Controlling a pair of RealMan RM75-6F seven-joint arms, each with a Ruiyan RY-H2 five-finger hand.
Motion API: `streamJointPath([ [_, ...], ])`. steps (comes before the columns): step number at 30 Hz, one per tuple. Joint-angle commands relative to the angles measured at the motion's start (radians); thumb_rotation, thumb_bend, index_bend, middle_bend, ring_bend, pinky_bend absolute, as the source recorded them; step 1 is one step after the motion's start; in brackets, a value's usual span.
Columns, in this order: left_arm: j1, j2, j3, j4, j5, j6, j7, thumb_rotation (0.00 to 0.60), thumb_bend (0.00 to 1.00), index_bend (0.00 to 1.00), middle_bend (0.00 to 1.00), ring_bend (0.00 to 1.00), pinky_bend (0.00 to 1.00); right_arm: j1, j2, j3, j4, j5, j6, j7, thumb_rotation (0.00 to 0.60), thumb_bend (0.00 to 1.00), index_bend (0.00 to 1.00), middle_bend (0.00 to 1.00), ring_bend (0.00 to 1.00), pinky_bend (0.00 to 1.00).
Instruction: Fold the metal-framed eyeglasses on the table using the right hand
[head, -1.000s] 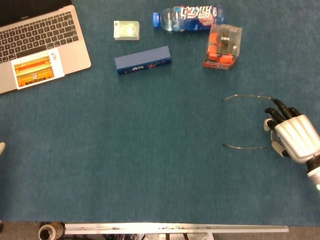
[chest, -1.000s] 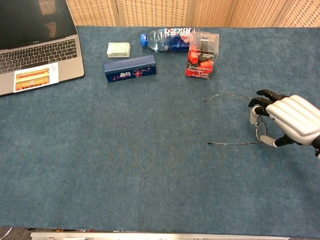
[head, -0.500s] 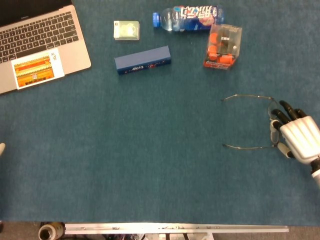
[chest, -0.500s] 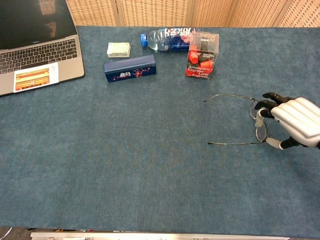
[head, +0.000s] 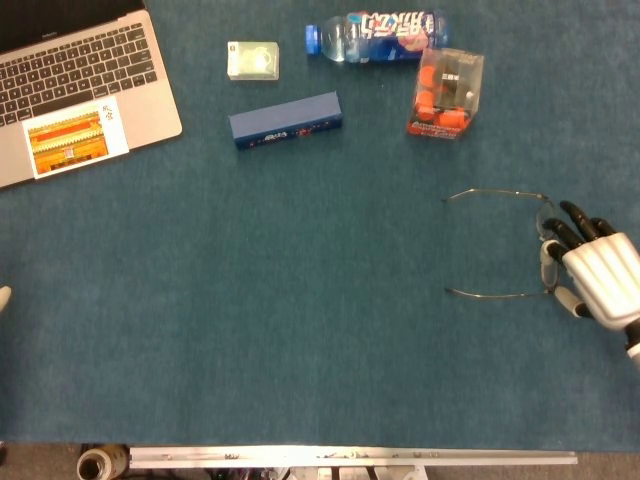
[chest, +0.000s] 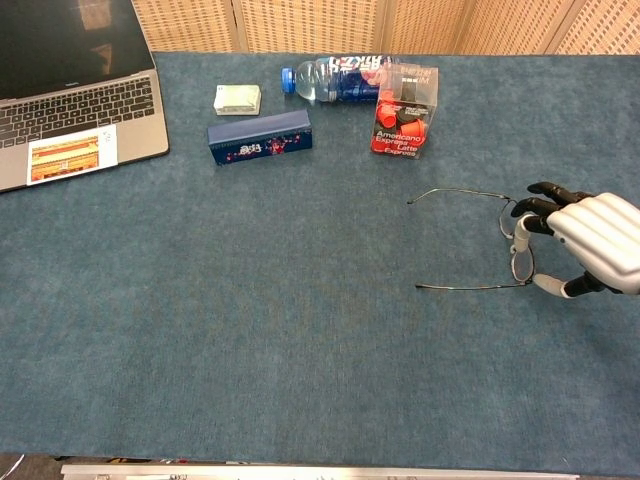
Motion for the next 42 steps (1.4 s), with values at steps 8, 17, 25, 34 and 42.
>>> streamJointPath([
  [8,0.000,-0.003,0.001,0.002,0.004,0.000,-0.002,0.600,0.16,0.49,0.36,0.24,0.51,0.004,-0.004,0.008,-0.005,-0.016,0.014,0.020,0.600,0.20,0.45,0.25,0.09,0.29],
  [17,0.001,-0.002,0.005,0.006,0.002,-0.007,-0.008,0.600,0.16,0.49,0.36,0.24,0.51,0.030,-0.052,0.032,0.034,-0.002,-0.016,0.012,0.600,0.20,0.46,0.25,0.09,0.29],
  [25,0.004,-0.003,0.006,0.011,0.000,-0.008,-0.019,0.600,0.16,0.49,0.36,0.24,0.51,0.035,-0.061,0.030,0.050,0.008,-0.028,0.004,0.600,0.20,0.46,0.25,0.09,0.29],
  [34,0.006,-0.005,0.006,0.014,0.003,-0.004,-0.022,0.600,0.16,0.49,0.36,0.24,0.51,0.025,-0.044,0.016,0.050,0.018,-0.028,-0.009,0.600,0.20,0.46,0.25,0.09,0.29],
  [42,0.005,-0.007,0.007,0.014,0.002,-0.008,-0.019,0.600,0.16,0.49,0.36,0.24,0.51,0.014,-0.034,0.013,0.060,0.033,-0.023,-0.014,0.600,0.20,0.46,0.25,0.09,0.29],
])
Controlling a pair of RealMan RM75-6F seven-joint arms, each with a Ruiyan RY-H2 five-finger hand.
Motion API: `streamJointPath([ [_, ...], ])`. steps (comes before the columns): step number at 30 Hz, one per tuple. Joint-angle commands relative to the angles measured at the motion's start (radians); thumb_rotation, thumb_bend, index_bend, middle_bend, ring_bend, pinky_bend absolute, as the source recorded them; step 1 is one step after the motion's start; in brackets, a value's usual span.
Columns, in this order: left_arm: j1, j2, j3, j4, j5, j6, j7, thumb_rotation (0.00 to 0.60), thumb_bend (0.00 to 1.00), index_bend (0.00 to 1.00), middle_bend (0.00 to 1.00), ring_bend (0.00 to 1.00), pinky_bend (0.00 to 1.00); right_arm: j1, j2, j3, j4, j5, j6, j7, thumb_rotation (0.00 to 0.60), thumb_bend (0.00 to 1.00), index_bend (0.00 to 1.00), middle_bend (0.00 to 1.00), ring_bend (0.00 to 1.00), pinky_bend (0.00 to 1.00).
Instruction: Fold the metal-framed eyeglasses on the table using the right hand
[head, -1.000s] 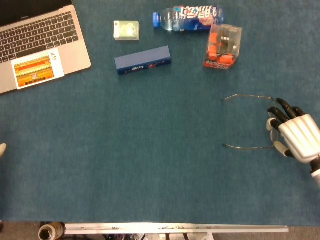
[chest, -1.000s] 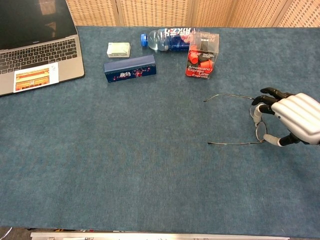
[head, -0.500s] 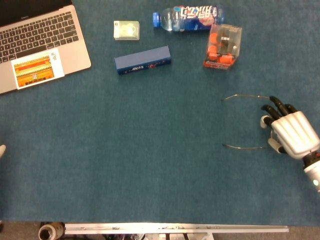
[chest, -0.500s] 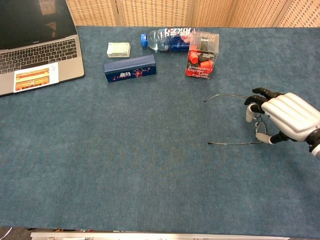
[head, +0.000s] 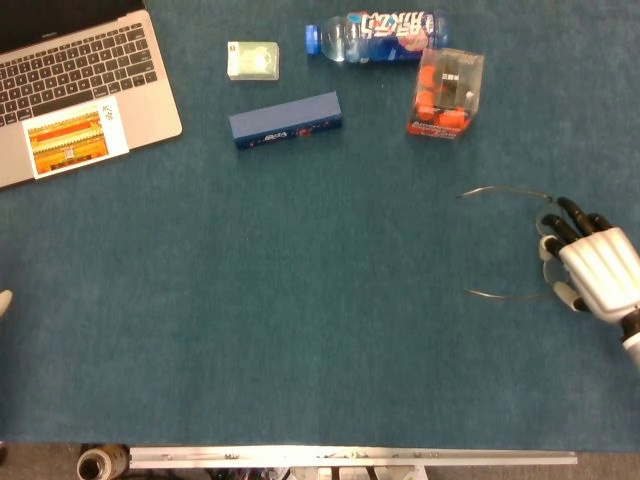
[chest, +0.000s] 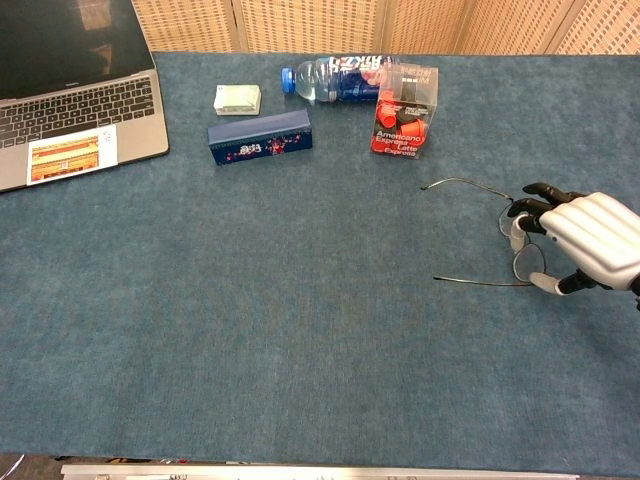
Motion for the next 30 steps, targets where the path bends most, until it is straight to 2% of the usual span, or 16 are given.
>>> streamJointPath([
  [1,0.000,-0.001,0.000,0.001,0.000,-0.001,0.000,0.600,0.16,0.49,0.36,0.24,0.51,-0.003,0.003,0.000,0.001,0.003,0.003,0.000,0.600,0.20,0.46,0.25,0.09,0.29],
  [17,0.001,-0.006,0.003,0.007,-0.003,-0.008,-0.003,0.600,0.16,0.49,0.36,0.24,0.51,-0.011,0.008,-0.001,-0.021,-0.009,0.026,0.012,0.600,0.20,0.46,0.25,0.09,0.29],
  [30,-0.010,0.003,-0.003,-0.018,0.005,-0.008,0.023,0.600,0.16,0.49,0.36,0.24,0.51,-0.041,0.061,-0.001,-0.080,-0.027,0.092,0.022,0.600,0.20,0.46,0.25,0.09,0.29],
])
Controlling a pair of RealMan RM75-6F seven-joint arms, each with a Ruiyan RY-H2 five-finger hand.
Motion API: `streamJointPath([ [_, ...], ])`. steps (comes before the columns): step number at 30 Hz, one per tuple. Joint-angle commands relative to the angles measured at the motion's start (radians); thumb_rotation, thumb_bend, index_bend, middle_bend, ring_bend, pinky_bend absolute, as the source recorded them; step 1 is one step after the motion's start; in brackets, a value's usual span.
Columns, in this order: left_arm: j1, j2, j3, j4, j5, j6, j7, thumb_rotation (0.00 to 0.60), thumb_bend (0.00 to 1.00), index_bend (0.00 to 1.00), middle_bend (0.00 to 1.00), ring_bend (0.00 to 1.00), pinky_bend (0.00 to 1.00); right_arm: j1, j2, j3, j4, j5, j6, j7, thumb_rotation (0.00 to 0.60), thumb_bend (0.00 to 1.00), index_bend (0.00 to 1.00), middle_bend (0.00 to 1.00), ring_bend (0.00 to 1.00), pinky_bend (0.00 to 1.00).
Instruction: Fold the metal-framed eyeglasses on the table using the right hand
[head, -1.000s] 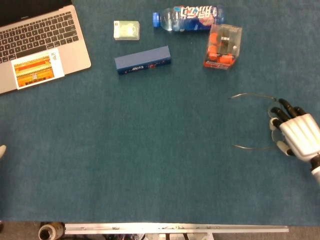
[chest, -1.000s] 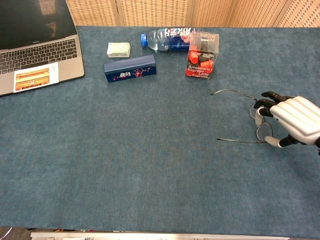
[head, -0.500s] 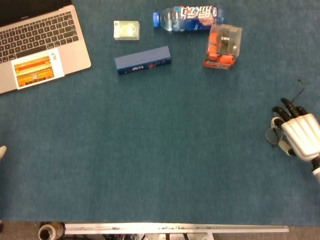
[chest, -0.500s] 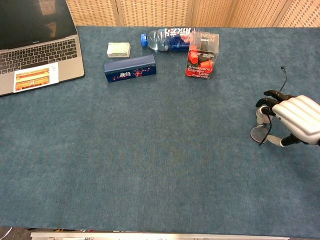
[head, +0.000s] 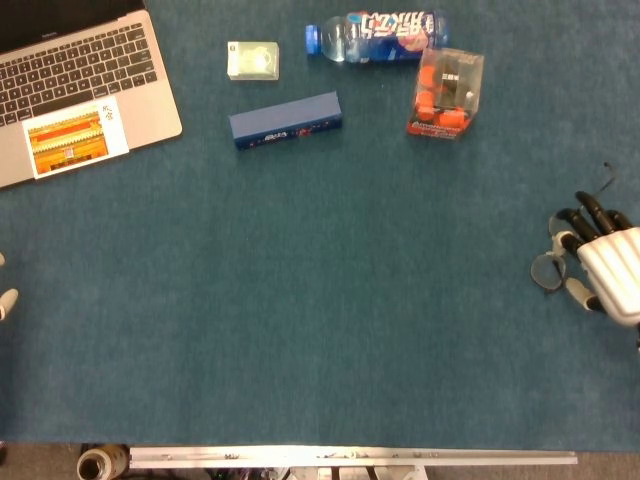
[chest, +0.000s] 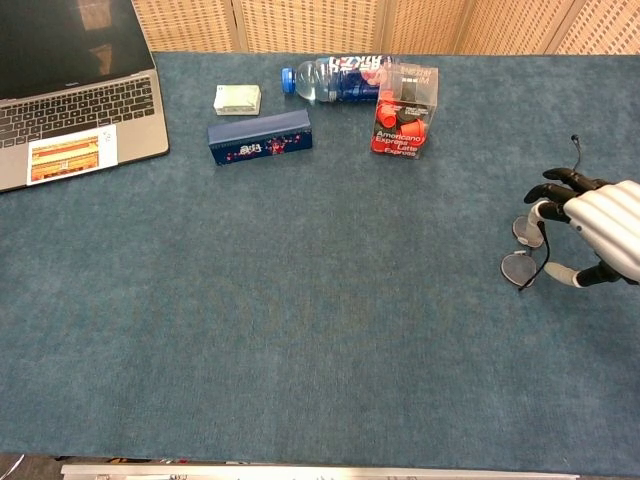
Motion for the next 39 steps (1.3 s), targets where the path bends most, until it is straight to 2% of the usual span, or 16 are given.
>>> streamJointPath([
  [1,-0.002,0.004,-0.001,-0.007,0.001,0.000,0.007,0.600,0.16,0.49,0.36,0.24,0.51,-0.010,0.013,0.000,-0.014,-0.005,0.017,0.005,0.600,0.20,0.46,0.25,0.09,0.29],
  [19,-0.012,0.027,-0.006,-0.060,-0.001,0.003,0.060,0.600,0.16,0.49,0.36,0.24,0.51,-0.054,0.077,0.035,-0.090,-0.064,0.162,0.058,0.600,0.20,0.46,0.25,0.09,0.29],
  [26,-0.012,0.034,-0.007,-0.075,-0.002,0.008,0.070,0.600,0.16,0.49,0.36,0.24,0.51,-0.057,0.095,0.053,-0.143,-0.102,0.207,0.154,0.600,0.20,0.46,0.25,0.09,0.29],
  [32,-0.014,0.032,-0.007,-0.072,-0.003,0.007,0.069,0.600,0.16,0.49,0.36,0.24,0.51,-0.048,0.081,0.069,-0.148,-0.140,0.233,0.221,0.600,0.20,0.46,0.25,0.09,0.29],
  [39,-0.009,0.030,-0.005,-0.065,-0.006,0.010,0.056,0.600,0.16,0.49,0.36,0.24,0.51,-0.023,0.068,0.074,-0.158,-0.172,0.217,0.272,0.600,0.15,0.45,0.25,0.09,0.29],
])
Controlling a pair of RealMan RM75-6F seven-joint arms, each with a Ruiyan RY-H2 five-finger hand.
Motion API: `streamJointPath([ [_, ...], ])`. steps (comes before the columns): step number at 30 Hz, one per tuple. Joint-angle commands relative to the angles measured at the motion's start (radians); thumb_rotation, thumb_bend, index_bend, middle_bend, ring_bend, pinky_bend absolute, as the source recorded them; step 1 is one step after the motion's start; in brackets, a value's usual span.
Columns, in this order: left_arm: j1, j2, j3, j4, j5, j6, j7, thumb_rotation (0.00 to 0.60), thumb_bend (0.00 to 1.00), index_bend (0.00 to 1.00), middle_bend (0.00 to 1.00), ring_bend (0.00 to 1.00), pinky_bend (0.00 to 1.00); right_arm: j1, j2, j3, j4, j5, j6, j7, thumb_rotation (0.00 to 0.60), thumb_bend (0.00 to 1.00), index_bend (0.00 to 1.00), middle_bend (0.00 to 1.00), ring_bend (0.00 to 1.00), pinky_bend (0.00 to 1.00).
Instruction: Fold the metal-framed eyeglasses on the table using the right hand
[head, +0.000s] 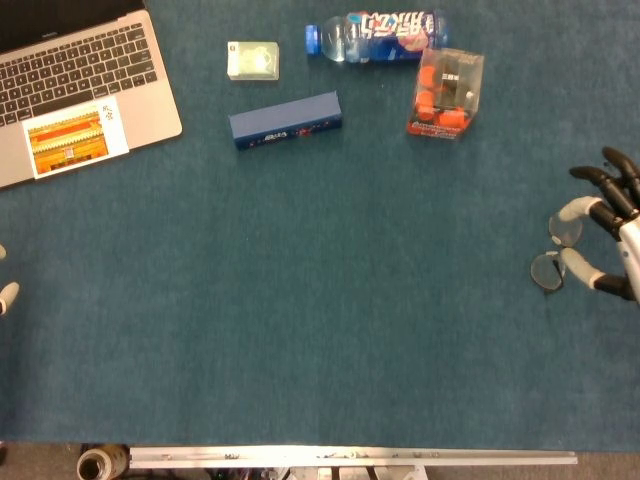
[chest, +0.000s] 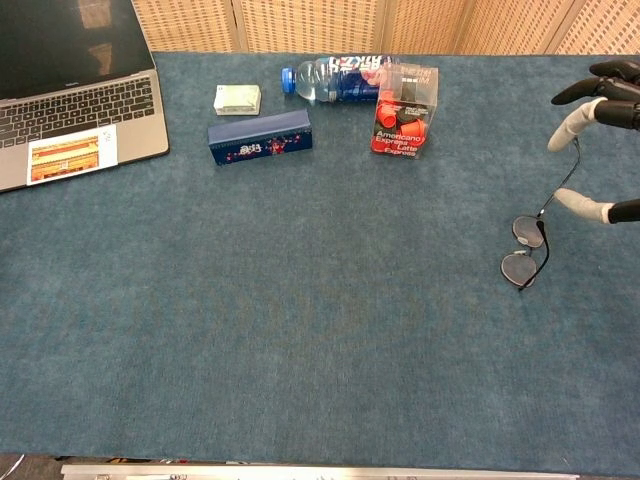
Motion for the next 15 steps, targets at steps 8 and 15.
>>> streamJointPath([
  [8,0.005,-0.007,0.004,0.013,-0.003,0.001,-0.013,0.600,0.16,0.49,0.36,0.24,0.51,0.044,-0.008,-0.009,0.012,-0.038,-0.061,0.020,0.600,0.01,0.45,0.25,0.09,0.29],
  [15,0.006,-0.011,0.005,0.018,-0.002,0.000,-0.015,0.600,0.16,0.49,0.36,0.24,0.51,0.054,-0.006,-0.022,0.035,-0.044,-0.082,0.020,0.600,0.00,0.45,0.25,0.09,0.29],
])
